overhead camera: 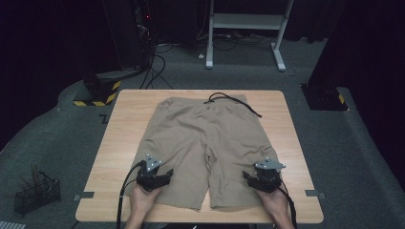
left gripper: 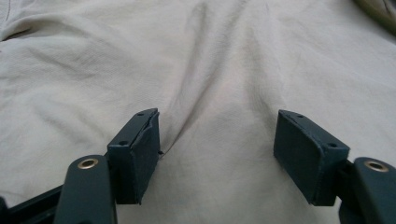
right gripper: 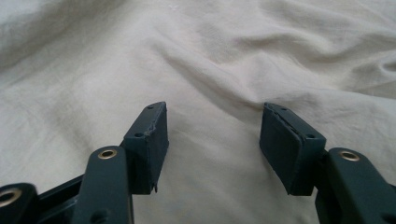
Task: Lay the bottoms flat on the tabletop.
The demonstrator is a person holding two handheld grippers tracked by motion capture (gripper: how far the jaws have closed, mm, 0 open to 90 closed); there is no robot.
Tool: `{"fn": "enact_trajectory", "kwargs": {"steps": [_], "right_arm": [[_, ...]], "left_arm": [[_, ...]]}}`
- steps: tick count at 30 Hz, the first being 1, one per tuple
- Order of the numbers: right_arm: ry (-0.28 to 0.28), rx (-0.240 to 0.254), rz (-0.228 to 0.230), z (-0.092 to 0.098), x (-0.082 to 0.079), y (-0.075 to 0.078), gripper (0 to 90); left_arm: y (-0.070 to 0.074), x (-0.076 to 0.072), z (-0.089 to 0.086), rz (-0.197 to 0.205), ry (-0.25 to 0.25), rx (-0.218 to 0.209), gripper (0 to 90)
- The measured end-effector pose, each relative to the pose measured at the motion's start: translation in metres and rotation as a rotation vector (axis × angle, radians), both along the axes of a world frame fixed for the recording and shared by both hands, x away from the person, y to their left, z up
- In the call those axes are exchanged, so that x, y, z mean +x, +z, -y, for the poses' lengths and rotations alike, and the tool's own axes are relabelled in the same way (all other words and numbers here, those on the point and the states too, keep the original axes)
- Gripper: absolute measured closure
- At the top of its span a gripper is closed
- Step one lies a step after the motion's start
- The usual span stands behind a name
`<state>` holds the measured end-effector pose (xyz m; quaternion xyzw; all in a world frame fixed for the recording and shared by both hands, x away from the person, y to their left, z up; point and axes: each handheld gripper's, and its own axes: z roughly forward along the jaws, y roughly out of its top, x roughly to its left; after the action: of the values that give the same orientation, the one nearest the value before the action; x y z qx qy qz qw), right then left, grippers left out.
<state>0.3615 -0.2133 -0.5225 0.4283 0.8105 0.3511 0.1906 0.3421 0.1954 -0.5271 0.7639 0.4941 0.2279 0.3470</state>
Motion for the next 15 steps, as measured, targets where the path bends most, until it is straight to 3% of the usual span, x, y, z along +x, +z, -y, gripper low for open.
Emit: {"fn": "enact_trajectory", "kwargs": {"steps": [15], "right_arm": [[-0.005,-0.007,0.004,-0.0004,-0.0003,-0.0001,40.8]], "left_arm": [[0.0,-0.0009,0.0002,-0.002,0.006,0.001,30.0]]}}
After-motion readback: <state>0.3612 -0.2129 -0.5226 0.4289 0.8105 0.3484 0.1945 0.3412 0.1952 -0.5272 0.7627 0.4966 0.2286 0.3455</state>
